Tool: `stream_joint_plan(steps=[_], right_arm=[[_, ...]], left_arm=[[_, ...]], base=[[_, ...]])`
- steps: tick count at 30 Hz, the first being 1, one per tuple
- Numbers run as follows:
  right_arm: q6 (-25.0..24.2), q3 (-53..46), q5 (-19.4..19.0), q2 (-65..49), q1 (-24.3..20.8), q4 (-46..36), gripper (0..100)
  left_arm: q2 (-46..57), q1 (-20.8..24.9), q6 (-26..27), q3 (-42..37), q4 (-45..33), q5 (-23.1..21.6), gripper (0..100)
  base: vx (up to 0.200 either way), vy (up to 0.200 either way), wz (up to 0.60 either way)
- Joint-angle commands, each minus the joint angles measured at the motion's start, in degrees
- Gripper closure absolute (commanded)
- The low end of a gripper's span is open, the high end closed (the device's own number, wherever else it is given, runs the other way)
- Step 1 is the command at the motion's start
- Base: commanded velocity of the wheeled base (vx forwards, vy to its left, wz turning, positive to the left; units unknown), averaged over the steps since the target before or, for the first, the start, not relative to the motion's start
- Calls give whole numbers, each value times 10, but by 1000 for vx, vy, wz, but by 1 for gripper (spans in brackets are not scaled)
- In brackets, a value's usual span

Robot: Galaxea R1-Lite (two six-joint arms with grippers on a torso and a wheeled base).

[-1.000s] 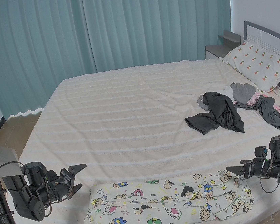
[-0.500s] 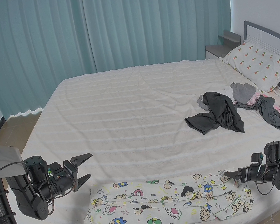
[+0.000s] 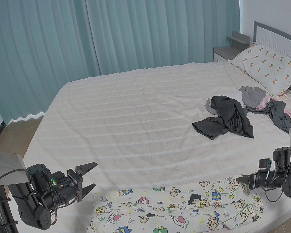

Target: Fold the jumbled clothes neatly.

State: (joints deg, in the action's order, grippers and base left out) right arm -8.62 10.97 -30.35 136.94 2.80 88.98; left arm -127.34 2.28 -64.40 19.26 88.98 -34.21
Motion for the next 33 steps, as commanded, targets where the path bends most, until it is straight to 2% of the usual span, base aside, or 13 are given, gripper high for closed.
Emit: stream_joint_plan(steps=[1, 23, 29, 33], right_arm=[[0, -4, -1, -5, -2, 6, 100], [-3, 42, -6, -11, -8, 8, 100], [-16, 71, 37, 16, -17, 7, 100], [-15, 87, 48, 32, -16, 7, 100]], left_arm=[[-2, 0, 0, -1, 4, 0, 0], [-10, 5, 28, -7, 4, 2, 0], [-10, 6, 28, -8, 4, 3, 0], [-10, 6, 29, -7, 4, 3, 0]], base=[[0, 0, 0], [0, 0, 0], [0, 0, 0], [0, 0, 0]])
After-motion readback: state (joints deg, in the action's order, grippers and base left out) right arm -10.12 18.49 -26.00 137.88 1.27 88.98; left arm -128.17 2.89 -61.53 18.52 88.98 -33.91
